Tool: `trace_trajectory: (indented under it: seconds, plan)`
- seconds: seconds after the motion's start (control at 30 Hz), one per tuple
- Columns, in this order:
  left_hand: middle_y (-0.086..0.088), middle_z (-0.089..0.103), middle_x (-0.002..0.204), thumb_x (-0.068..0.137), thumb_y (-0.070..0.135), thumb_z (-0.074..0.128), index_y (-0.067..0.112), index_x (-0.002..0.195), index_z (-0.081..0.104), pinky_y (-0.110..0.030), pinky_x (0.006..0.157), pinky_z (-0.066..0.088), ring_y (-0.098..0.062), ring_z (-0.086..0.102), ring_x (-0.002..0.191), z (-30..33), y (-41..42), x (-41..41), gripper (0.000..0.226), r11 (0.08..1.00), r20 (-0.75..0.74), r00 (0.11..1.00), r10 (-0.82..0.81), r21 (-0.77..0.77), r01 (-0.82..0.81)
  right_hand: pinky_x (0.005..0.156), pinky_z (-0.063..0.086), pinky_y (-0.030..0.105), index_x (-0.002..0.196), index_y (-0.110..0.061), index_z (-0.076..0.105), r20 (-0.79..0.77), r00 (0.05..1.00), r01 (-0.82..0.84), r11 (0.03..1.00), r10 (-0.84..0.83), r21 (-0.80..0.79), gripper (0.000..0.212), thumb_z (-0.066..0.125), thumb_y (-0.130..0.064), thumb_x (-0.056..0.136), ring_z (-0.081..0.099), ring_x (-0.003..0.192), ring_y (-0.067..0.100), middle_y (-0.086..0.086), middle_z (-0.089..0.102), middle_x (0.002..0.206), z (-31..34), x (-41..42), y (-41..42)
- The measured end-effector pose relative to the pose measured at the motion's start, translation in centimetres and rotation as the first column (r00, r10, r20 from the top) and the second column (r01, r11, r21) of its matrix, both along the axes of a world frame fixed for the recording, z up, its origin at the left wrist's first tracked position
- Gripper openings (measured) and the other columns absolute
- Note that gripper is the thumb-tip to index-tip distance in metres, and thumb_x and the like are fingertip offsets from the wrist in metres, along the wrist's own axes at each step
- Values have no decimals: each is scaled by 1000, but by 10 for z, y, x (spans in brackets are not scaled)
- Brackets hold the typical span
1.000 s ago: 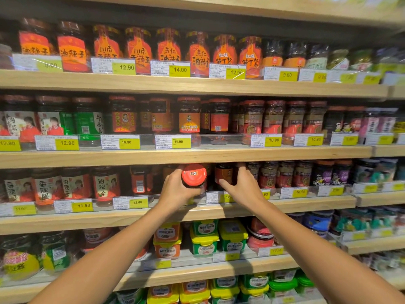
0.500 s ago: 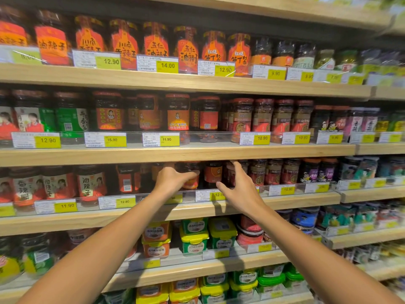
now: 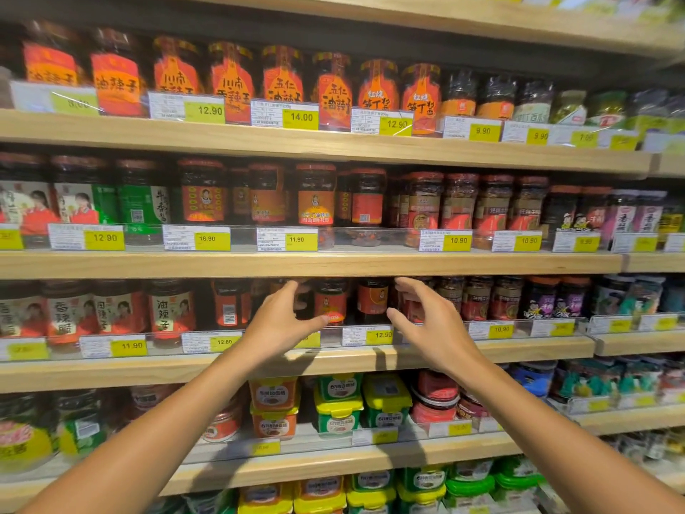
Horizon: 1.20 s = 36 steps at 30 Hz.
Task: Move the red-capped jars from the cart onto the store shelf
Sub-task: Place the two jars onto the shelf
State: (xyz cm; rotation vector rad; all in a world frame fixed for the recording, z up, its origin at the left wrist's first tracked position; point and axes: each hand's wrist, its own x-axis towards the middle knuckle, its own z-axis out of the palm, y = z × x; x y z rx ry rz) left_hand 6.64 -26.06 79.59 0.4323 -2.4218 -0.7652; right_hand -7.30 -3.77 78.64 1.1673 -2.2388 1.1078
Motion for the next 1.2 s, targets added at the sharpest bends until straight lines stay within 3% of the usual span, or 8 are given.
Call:
trace_trajectory:
  seconds: [0.1, 0.23, 0.37, 0.5, 0.7, 0.83, 1.0, 1.2]
  plan:
    - [18, 63, 125, 81, 41, 77, 26, 130, 60, -36, 98, 54, 0, 63, 106, 10, -2, 26, 54, 992, -63, 993, -100, -89, 94, 100, 50, 38, 135, -32, 55, -40, 999, 0, 1000, -1, -30, 45, 63, -44, 93, 57, 119, 1, -19, 62, 126, 13, 7, 7]
    - [17, 75, 94, 85, 36, 75, 31, 112, 71, -34, 85, 59, 1, 70, 87, 32, 1, 49, 28, 982, -112, 983, -147, -135, 131, 90, 54, 38, 133, -35, 56, -60, 998, -20, 997, 15, -78, 45, 61, -50, 90, 62, 105, -2, -23, 66, 110, 31, 14, 12]
    - [18, 74, 88, 87, 38, 71, 31, 105, 72, -30, 81, 60, 4, 70, 82, 60, 3, 63, 19, 963, -148, 980, -130, -255, 89, 91, 53, 36, 133, -37, 53, -115, 993, -15, 997, 6, -76, 44, 61, -49, 92, 61, 106, -4, -25, 65, 110, 49, 19, 16]
    - [20, 72, 95, 87, 46, 67, 33, 108, 70, -33, 81, 59, 4, 67, 88, 89, 3, 62, 25, 918, -240, 968, -72, -396, -30, 93, 52, 38, 136, -35, 50, -160, 987, -7, 998, -3, -60, 46, 60, -49, 93, 59, 111, 2, -21, 64, 117, 71, 17, 12]
    - [12, 69, 120, 90, 61, 53, 33, 123, 63, -45, 90, 54, -17, 64, 111, 124, 8, 41, 44, 776, -157, 983, 99, -606, -175, 97, 50, 38, 142, -27, 46, -267, 963, 48, 999, -41, 20, 54, 59, -47, 93, 59, 117, 11, -12, 63, 128, 112, 9, -7]
    - [6, 71, 116, 89, 66, 50, 29, 121, 63, -43, 88, 53, -23, 66, 106, 139, 8, 23, 50, 760, -150, 971, 186, -604, -239, 96, 50, 45, 145, -26, 43, -255, 963, 113, 991, -92, 69, 59, 56, -52, 93, 58, 119, 16, -9, 61, 131, 131, 2, -23]
    - [-5, 69, 117, 87, 73, 48, 17, 137, 51, -44, 86, 50, -33, 63, 111, 145, 7, 1, 75, 740, -103, 936, 336, -586, -330, 93, 52, 48, 147, -17, 40, -164, 974, 177, 977, -156, 122, 73, 56, -59, 89, 60, 117, 27, 2, 63, 130, 141, -13, -47]
    - [-12, 65, 115, 85, 71, 54, 10, 117, 55, -38, 74, 39, -36, 60, 110, 145, 6, -16, 70, 802, -75, 925, 373, -475, -362, 90, 51, 49, 133, -5, 49, -11, 974, 226, 964, -226, 141, 76, 60, -63, 85, 58, 114, 36, 13, 64, 119, 147, -30, -71]
